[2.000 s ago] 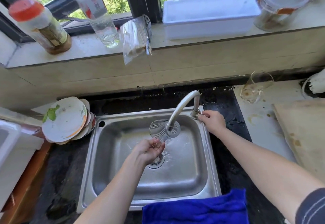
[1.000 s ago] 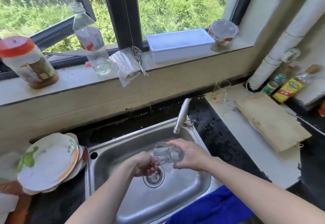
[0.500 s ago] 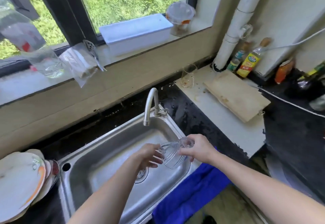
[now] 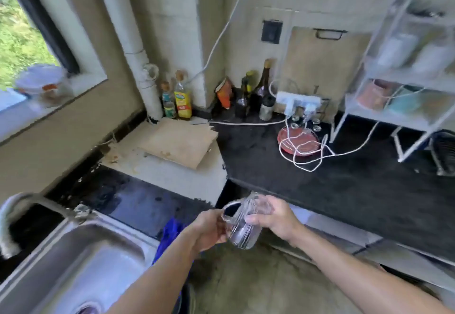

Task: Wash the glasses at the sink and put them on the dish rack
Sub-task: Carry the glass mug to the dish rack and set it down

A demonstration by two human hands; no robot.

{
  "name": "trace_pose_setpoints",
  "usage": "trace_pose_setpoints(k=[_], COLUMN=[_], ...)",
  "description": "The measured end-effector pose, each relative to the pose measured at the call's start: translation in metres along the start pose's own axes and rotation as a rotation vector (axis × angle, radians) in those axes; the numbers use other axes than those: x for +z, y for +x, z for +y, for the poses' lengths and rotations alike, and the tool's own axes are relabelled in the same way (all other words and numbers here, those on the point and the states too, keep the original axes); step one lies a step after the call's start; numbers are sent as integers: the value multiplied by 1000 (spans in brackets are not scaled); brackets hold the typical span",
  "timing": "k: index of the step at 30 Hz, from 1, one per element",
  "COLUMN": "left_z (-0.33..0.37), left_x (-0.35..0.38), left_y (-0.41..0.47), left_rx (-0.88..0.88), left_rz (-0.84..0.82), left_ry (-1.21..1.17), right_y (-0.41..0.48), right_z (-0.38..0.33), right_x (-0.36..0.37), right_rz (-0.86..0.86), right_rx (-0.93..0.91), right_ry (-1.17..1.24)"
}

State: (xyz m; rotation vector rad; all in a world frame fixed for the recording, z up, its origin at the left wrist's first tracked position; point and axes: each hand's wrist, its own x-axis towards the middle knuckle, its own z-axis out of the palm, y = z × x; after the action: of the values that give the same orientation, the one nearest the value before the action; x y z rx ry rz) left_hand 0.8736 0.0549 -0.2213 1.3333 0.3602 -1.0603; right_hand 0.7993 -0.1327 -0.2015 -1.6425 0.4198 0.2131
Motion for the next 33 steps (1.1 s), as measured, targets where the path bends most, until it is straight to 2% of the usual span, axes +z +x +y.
trace_pose_setpoints(k=[3,7,10,15,22,27,33], left_z=[-3,-7,-4,11,43,77,116], left_x=[85,181,244,342,470,571,684], left_y=[23,49,67,107,176,207,229], left_rx=[-37,-36,23,141,270,445,675], left_rz=[-69,-112,-107,-191,-300,-348,-304], left_ry=[154,500,677,885,1025,1130,1112], right_y=[-23,-54,-74,-91,-78,-73,-68], right_z=[16,36,50,68,81,83,89], right_x=[-79,-168,-227,-319,-456,-543,-640], right_rz=[181,418,593,829,1083,1215,1302], right_rx=[24,54,81,161,269,319,312], right_ry=[29,73,63,44,34,13,-18])
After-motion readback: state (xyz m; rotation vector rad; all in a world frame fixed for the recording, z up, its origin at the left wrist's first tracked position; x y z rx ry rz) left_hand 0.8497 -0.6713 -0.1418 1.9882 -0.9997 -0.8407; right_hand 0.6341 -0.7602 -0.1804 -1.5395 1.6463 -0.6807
